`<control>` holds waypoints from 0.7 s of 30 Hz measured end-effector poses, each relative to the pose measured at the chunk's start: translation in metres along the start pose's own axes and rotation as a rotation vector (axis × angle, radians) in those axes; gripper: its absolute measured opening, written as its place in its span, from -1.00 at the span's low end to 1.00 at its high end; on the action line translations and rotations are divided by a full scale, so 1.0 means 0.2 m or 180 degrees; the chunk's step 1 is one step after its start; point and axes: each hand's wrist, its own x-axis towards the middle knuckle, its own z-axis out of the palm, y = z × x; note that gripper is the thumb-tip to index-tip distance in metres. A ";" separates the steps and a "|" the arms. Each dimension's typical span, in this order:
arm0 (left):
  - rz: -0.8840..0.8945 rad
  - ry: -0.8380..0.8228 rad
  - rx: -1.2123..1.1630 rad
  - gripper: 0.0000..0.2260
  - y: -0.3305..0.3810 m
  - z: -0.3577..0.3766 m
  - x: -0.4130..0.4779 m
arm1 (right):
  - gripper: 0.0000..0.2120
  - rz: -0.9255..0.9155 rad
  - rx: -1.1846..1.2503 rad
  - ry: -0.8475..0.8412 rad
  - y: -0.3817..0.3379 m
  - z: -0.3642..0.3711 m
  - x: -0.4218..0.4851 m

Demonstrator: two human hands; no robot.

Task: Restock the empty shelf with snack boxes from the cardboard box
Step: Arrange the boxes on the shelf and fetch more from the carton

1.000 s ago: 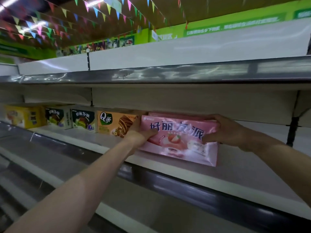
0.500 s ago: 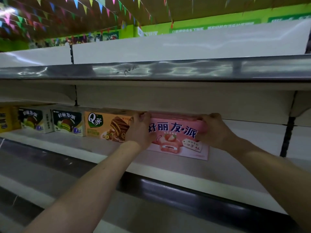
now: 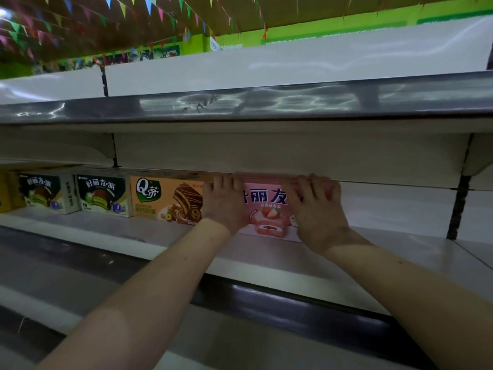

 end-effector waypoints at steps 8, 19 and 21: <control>0.0040 -0.0043 0.0346 -0.02 0.01 0.03 0.00 | -0.37 0.0071 -0.0070 0.0307 -0.03 0.06 0.02; -0.0351 -0.0150 -0.0112 -0.29 -0.05 -0.07 -0.10 | -0.46 -0.0257 0.0173 -0.0066 -0.07 -0.14 -0.04; -0.0471 -0.0173 -0.0093 -0.43 -0.08 -0.11 -0.18 | -0.55 -0.0476 0.0327 -0.0060 -0.12 -0.17 -0.06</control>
